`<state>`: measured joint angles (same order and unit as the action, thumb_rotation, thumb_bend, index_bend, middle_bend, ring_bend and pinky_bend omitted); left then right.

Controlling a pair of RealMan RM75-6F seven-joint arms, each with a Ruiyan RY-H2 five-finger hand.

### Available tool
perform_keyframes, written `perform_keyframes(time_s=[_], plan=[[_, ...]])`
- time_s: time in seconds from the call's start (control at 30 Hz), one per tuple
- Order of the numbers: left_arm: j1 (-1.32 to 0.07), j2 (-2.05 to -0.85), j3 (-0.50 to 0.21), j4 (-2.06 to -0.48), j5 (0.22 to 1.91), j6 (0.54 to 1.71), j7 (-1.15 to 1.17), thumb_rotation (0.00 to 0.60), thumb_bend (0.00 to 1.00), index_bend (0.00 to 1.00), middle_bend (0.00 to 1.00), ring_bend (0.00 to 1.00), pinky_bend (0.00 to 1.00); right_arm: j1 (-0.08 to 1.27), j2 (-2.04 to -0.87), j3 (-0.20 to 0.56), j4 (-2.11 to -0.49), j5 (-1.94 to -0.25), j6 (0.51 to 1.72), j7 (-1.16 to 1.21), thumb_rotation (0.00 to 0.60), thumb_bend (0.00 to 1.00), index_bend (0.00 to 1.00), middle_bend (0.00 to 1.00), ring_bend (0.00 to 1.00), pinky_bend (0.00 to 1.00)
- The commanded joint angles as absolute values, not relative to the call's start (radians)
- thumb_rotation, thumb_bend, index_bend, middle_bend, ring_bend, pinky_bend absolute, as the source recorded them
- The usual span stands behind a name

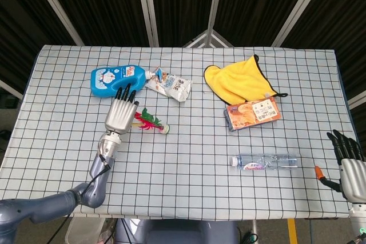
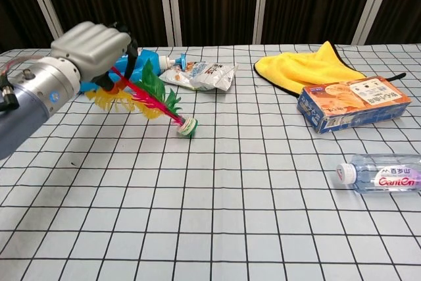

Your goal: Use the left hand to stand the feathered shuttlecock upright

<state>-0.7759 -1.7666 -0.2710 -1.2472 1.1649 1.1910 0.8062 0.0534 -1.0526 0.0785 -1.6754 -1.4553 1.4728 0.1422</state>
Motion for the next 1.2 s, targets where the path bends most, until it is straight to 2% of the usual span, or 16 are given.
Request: perform_keyframes(time_s=[0.03,0.37,0.87,1.2], plan=[[-0.806,-1.673,-0.267,-1.359,1.237,1.223,0.891,0.600,0.67,0.61,0.19,0.06,0.14,0.054,-1.052,0.079,-1.674,-1.454,1.472,0.140,0.600,0.39,0.00,0.00,0.00,0.00],[-0.812,-1.557,-0.255,-1.527,1.297,1.242,0.961,0.600,0.67,0.61,0.19,0.06,0.14,0.053,-1.052,0.079,-1.674,-1.454,1.471,0.138,0.600,0.39,0.00,0.00,0.00,0.00],[-0.693,-1.439,-0.132,-1.616,1.389,1.321,0.877,0.600,0.67,0.62,0.19,0.06,0.14,0.051,-1.053,0.078,-1.682,-1.459,1.475,0.122,0.600,0.39,0.00,0.00,0.00,0.00],[-0.656,-1.393,-0.144,-1.653,1.423,1.374,0.803,0.600,0.66,0.61,0.18,0.06,0.14,0.053,-1.053,0.070,-1.681,-1.463,1.464,0.098,0.600,0.39,0.00,0.00,0.00,0.00]])
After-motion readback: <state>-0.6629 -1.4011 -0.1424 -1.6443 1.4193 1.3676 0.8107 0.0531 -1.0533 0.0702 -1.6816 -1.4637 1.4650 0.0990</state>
